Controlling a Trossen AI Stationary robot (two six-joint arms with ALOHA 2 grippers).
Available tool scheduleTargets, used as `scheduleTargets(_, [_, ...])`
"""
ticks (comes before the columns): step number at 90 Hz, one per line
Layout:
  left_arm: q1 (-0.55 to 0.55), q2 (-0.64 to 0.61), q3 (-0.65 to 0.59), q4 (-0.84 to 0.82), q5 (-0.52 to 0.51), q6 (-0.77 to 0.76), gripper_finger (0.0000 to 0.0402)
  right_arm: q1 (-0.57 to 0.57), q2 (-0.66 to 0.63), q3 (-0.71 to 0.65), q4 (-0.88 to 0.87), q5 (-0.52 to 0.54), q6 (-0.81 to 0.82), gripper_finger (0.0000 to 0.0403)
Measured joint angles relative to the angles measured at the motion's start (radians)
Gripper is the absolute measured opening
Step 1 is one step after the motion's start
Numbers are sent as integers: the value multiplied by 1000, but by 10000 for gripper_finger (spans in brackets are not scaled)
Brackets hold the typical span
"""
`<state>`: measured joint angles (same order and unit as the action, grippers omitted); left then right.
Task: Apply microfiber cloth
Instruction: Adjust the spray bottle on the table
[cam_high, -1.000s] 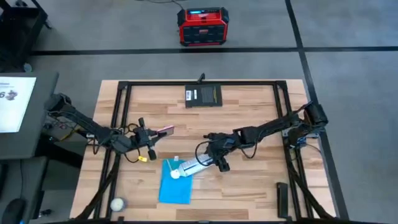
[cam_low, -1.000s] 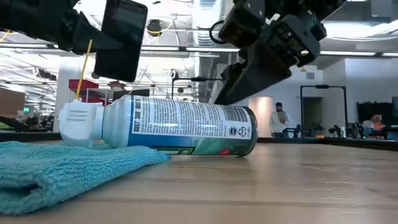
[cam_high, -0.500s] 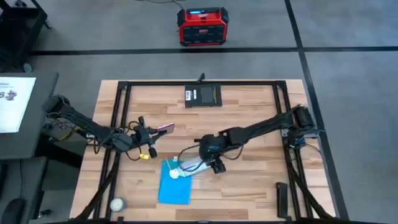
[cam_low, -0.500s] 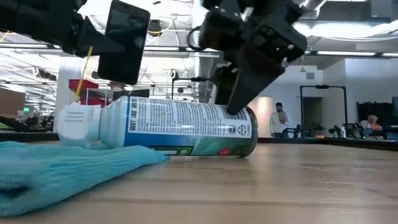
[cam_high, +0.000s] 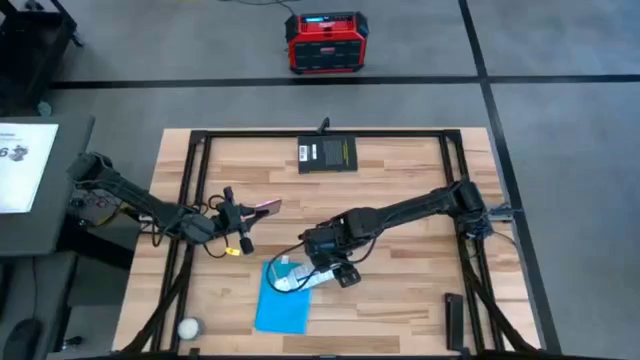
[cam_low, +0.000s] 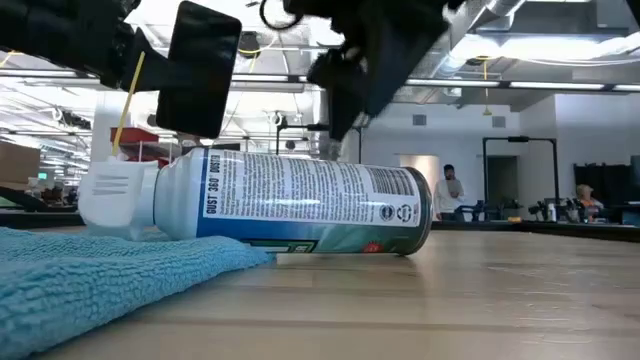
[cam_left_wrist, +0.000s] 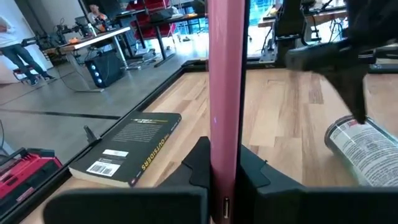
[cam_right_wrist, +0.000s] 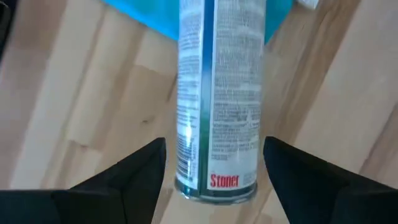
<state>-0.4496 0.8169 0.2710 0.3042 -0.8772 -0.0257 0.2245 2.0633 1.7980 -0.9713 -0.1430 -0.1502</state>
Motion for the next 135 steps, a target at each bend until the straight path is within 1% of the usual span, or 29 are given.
scheduleTargets(10, [0,0,0,0,0,-5,3,18,10,2,14,-15,15,256])
scheduleTargets(22, [0,0,0,1,-2,-9,3,32,58,3,18,-14,18,256])
scheduleTargets(38, [0,0,0,0,-2,-13,3,36,94,6,39,56,16,256])
scheduleTargets(57, [0,0,0,0,-2,-10,4,34,86,28,19,124,23,256])
scheduleTargets(68, [0,0,0,-1,-2,-10,5,35,85,60,16,123,26,256])
scheduleTargets(106, [0,0,0,-1,-2,-14,5,34,85,61,52,121,38,256])
scheduleTargets(122, [0,0,0,-1,-2,-14,5,34,87,7,89,74,68,256])
scheduleTargets(135, [0,0,0,-1,-2,-14,4,34,83,-40,153,63,75,256])
